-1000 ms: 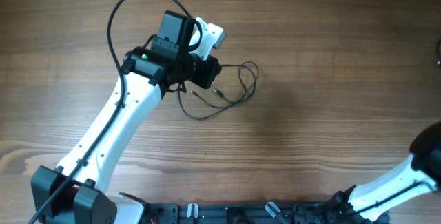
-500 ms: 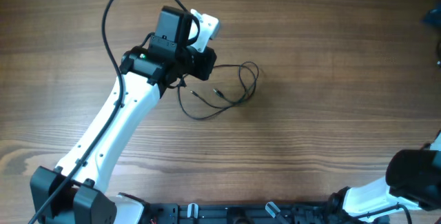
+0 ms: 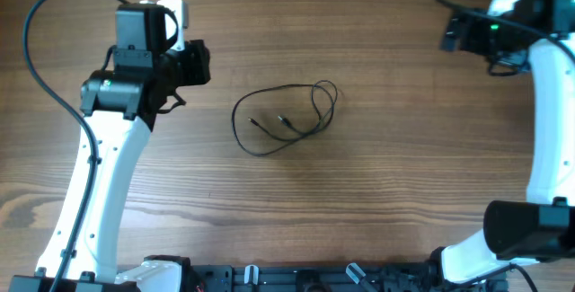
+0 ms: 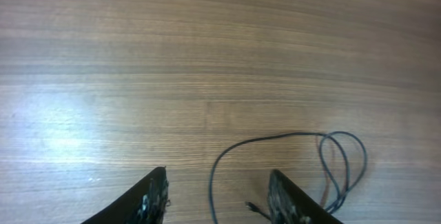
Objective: Untangle cables
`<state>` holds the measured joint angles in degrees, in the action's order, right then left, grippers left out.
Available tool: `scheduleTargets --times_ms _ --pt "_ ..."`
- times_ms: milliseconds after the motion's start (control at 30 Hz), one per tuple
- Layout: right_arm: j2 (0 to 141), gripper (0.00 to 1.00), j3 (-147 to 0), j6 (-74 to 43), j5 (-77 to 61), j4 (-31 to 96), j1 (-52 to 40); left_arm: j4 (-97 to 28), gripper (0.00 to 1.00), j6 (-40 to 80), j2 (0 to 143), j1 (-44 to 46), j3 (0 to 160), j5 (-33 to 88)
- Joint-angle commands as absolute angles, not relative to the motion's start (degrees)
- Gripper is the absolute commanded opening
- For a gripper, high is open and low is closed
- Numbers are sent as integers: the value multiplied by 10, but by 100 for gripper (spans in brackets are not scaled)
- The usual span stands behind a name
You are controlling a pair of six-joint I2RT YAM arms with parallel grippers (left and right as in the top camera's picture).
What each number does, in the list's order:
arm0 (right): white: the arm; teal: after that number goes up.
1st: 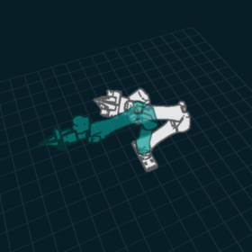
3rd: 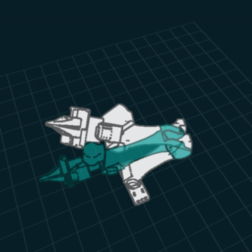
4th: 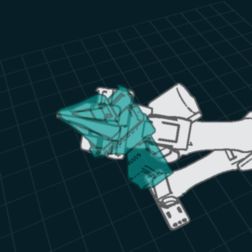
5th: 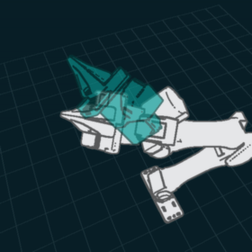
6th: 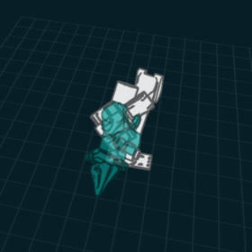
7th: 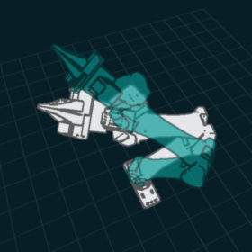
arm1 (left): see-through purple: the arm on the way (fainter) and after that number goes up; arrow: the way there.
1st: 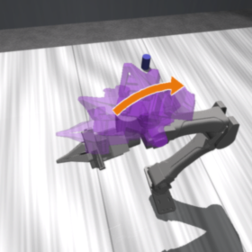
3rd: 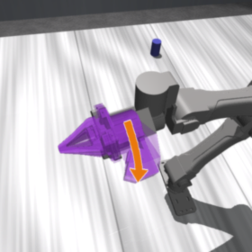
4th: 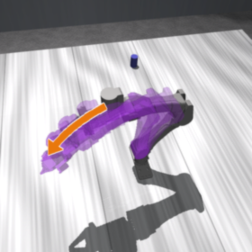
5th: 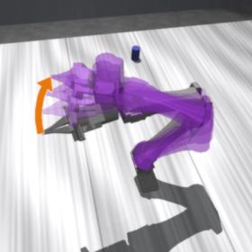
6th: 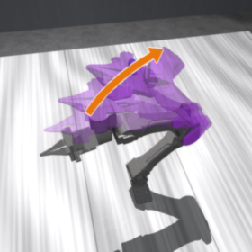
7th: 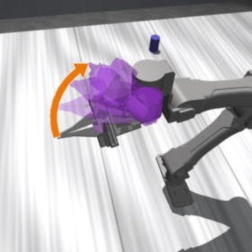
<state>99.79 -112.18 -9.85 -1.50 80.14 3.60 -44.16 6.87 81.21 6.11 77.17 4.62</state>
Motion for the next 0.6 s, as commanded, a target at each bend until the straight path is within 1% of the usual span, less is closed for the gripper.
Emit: scheduleTargets --times_ms 0,33,100,167,267,367,500,567 --pt "983 100 -1122 -92 -25 802 -35 -452 63 76 801 53 769 83" --pt "983 100 -1120 -91 -24 801 -56 -455 73 69 801 53 769 85" --pt "985 100 -1120 -91 -24 802 -97 -460 89 60 801 54 769 85" --pt "985 100 -1120 -91 -25 797 -131 -465 100 59 801 54 769 85" --pt "985 100 -1120 -98 -24 785 -179 -478 100 33 801 54 769 85" --pt "991 100 -1120 -147 -18 776 -219 -485 100 32 801 54 769 85" --pt "994 100 -1073 -249 98 764 -274 -487 100 32 801 52 769 78" --pt "994 100 -1000 -257 120 719 -316 -487 100 30 801 52 769 78"
